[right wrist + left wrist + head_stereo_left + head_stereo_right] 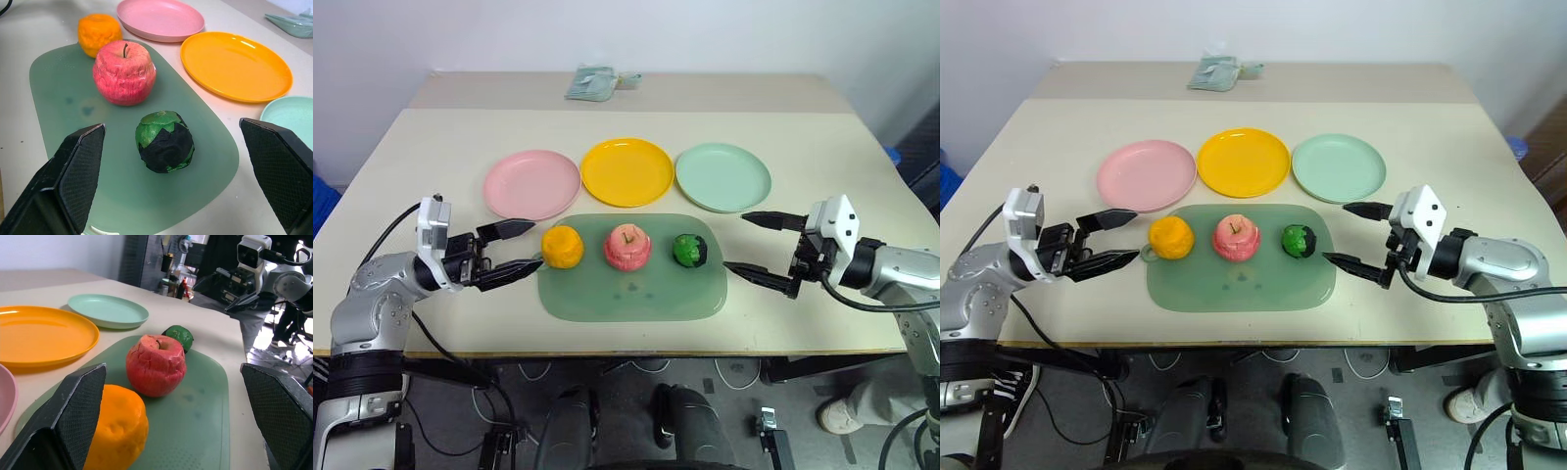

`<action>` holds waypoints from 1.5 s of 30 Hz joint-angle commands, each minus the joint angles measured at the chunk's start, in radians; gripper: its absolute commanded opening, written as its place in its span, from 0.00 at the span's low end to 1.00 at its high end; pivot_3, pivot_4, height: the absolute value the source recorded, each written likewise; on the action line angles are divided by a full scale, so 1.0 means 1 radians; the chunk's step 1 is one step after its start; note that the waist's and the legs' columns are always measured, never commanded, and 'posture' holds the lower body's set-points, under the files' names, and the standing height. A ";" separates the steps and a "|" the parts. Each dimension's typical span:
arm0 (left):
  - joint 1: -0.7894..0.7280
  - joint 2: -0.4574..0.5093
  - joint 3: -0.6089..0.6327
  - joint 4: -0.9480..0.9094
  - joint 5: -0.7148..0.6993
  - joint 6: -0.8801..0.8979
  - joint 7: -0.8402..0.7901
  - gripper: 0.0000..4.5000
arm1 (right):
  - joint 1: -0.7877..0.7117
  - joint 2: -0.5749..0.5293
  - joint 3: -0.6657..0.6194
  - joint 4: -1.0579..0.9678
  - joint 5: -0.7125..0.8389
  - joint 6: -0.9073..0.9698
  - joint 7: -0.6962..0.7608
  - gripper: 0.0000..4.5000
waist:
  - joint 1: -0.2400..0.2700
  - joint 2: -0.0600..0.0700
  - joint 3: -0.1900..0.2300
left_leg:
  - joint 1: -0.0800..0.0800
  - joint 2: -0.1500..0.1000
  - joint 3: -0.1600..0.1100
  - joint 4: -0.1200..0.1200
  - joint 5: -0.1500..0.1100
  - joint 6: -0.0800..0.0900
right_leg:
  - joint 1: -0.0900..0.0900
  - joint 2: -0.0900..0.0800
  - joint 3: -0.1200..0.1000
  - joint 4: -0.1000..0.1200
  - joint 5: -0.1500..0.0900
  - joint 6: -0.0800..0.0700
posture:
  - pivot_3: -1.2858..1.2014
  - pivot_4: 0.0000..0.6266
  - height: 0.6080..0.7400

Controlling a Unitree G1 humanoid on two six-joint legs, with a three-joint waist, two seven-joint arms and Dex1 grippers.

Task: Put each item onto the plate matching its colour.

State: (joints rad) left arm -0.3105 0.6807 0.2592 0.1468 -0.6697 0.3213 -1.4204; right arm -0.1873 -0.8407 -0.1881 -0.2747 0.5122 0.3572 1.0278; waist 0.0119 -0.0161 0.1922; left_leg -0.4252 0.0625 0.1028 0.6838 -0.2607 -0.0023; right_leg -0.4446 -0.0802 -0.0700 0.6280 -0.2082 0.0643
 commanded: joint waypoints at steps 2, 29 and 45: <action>-0.028 0.001 0.014 0.004 -0.012 -0.021 -0.007 1.00 | 0.009 0.002 -0.023 -0.040 0.005 -0.012 -0.012 1.00 | 0.001 0.000 0.000 | 0.000 0.000 0.000 0.000 0.000 0.000 | 0.000 0.000 0.000 0.000 0.000 0.000 | 0.52 0.24 1.00; -0.221 -0.002 -0.081 0.231 0.134 -0.109 -0.023 1.00 | -0.114 0.095 0.070 -0.302 0.138 0.151 -0.174 1.00 | -0.001 0.000 0.000 | 0.000 0.000 0.000 0.000 0.000 0.000 | 0.000 0.000 0.000 0.000 0.000 0.000 | 0.52 0.24 1.00; -0.312 -0.072 -0.202 0.392 0.297 -0.257 -0.012 1.00 | -0.030 0.092 0.070 -0.397 0.158 0.174 -0.216 1.00 | 0.000 -0.001 -0.001 | 0.000 0.000 0.000 0.000 0.000 0.000 | 0.000 0.001 0.000 0.000 0.000 0.000 | 0.52 0.24 1.00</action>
State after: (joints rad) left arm -0.6026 0.6051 0.0565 0.5481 -0.3788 0.0814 -1.4311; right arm -0.2139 -0.7511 -0.1053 -0.6346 0.6705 0.5518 0.8176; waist 0.0116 -0.0172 0.1916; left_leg -0.4256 0.0624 0.1026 0.6840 -0.2607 -0.0021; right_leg -0.4446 -0.0795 -0.0702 0.6284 -0.2078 0.0647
